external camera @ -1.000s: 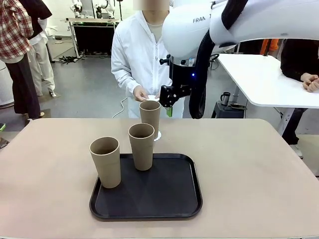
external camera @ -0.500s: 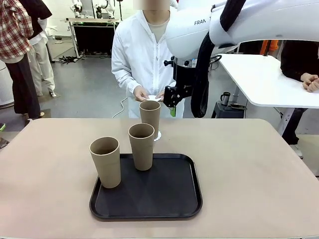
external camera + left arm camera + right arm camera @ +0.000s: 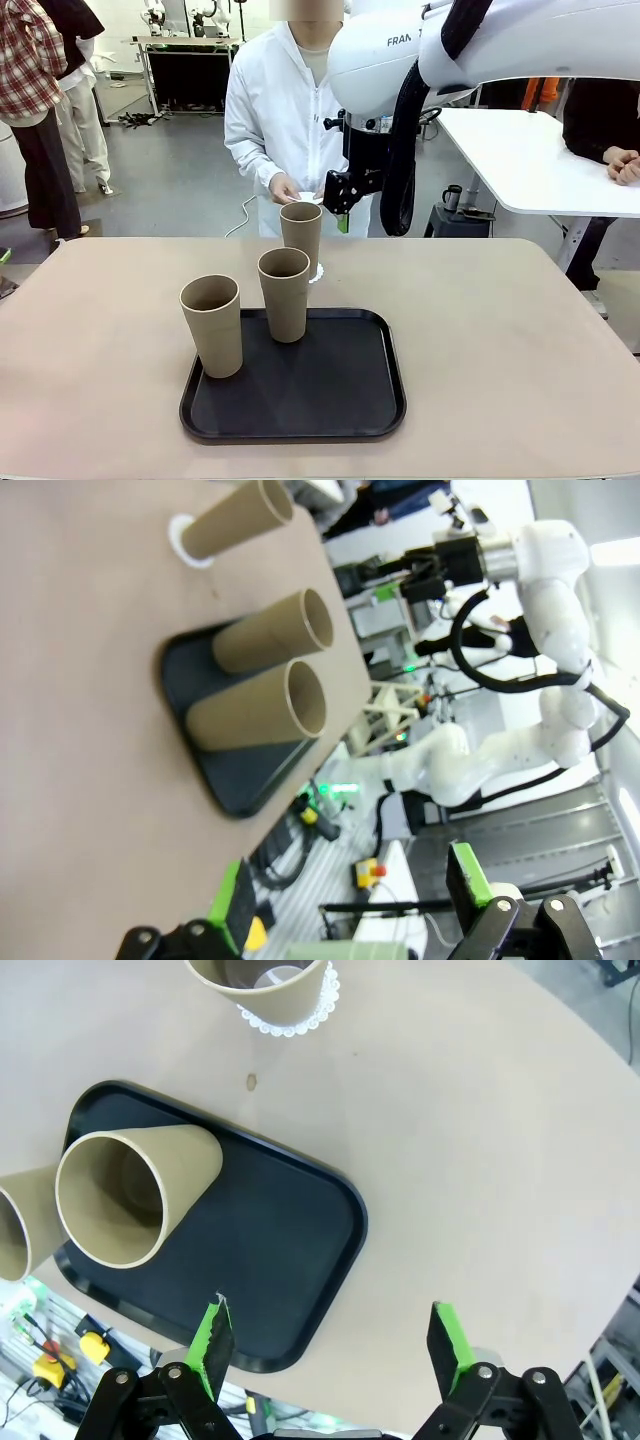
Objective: Place coasters on the table and set cups on them.
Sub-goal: Pick up one Reusable plastic cup and place it on a coaster set by the human, then take one Reusable plastic cup from the Flat Tray and place it on a coaster set by the human.
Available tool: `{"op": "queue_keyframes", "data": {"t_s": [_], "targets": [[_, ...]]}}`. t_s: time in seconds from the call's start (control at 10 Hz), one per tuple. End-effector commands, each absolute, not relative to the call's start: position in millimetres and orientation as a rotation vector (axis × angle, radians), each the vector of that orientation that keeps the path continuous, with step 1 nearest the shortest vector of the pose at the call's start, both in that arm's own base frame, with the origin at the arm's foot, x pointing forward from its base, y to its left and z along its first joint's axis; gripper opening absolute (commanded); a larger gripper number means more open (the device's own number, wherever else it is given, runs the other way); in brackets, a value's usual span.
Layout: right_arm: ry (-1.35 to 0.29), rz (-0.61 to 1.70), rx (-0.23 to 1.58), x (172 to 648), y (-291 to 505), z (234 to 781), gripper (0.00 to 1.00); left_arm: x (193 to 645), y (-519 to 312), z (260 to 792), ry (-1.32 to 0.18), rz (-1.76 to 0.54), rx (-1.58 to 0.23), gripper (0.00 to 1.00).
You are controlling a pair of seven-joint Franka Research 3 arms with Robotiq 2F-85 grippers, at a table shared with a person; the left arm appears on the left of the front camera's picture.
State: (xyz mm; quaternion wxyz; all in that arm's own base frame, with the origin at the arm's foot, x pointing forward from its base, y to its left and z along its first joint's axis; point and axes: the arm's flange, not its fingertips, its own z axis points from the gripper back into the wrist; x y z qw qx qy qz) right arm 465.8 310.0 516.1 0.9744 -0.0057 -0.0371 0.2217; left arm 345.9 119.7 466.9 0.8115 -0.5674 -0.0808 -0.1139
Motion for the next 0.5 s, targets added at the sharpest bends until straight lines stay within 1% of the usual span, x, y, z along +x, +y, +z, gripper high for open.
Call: {"op": "queue_keyframes", "data": {"t_s": [0.0, 0.4], "targets": [[-0.07, 0.44, -0.012, 464.3, 308.0, 517.0, 1.0, 345.0, 120.5, 468.6, -0.18, -0.245, -1.219, 1.0], [-0.07, 0.44, -0.012, 464.3, 308.0, 517.0, 1.0, 345.0, 120.5, 468.6, -0.18, -0.245, -1.219, 1.0]]}}
